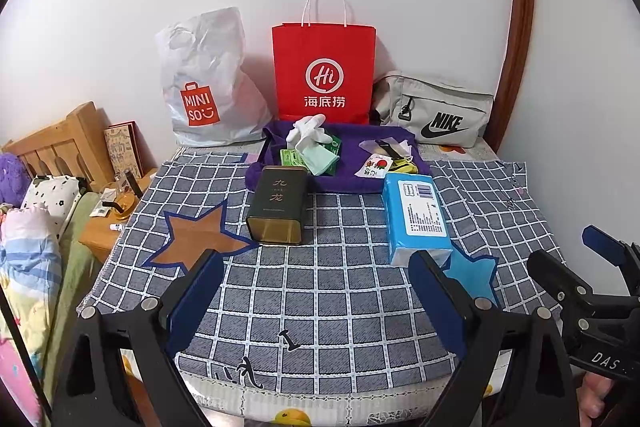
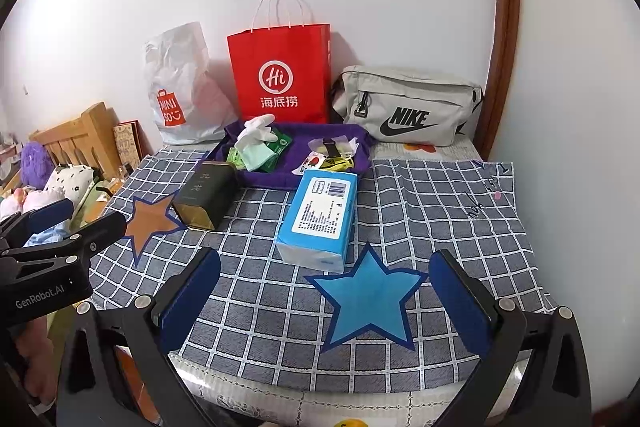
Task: Organize soft objects
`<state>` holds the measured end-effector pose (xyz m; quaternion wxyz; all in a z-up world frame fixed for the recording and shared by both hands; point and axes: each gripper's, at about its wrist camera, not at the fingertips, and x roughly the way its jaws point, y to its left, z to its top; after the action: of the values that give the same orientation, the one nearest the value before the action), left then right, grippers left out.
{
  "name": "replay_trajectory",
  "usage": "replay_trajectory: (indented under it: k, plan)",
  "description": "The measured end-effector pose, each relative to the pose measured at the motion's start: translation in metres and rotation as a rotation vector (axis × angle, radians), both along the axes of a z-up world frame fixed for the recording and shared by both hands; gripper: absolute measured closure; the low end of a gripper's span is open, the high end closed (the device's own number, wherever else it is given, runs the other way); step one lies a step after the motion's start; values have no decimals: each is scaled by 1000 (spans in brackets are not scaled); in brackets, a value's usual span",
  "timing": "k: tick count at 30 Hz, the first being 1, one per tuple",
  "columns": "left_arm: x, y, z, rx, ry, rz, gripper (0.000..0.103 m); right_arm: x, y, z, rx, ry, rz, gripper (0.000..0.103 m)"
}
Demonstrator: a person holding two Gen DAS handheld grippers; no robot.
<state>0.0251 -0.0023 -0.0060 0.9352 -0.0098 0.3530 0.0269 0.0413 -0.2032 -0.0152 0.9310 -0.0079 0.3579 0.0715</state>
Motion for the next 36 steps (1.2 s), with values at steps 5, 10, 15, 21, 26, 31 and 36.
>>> replay_trajectory:
  k: [5,10,15,21,26,31,36]
  plan:
    - [0,0,0,-2,-2,-1,9,-1,0,1,-1,-3,2,1]
    - [-1,0,0,-1,-1,-1,9,-1,0,1,-2,-4,3,1]
    - [-1,0,-1,0,2,1,9,-2,-1,1,0,-3,1,1]
    - [0,1,-1,0,2,-2,9,-4,-1,3,6,-6,3,1]
    - [-1,0,-1,-1,1,1,9,-4,-2,3,6,-8,2,1]
    - [-1,0,-1,0,2,1,9,-4,-2,3,5,-9,5,1]
    - [-1,0,-1,0,1,1,9,-4,0,3,1,-10,10,1]
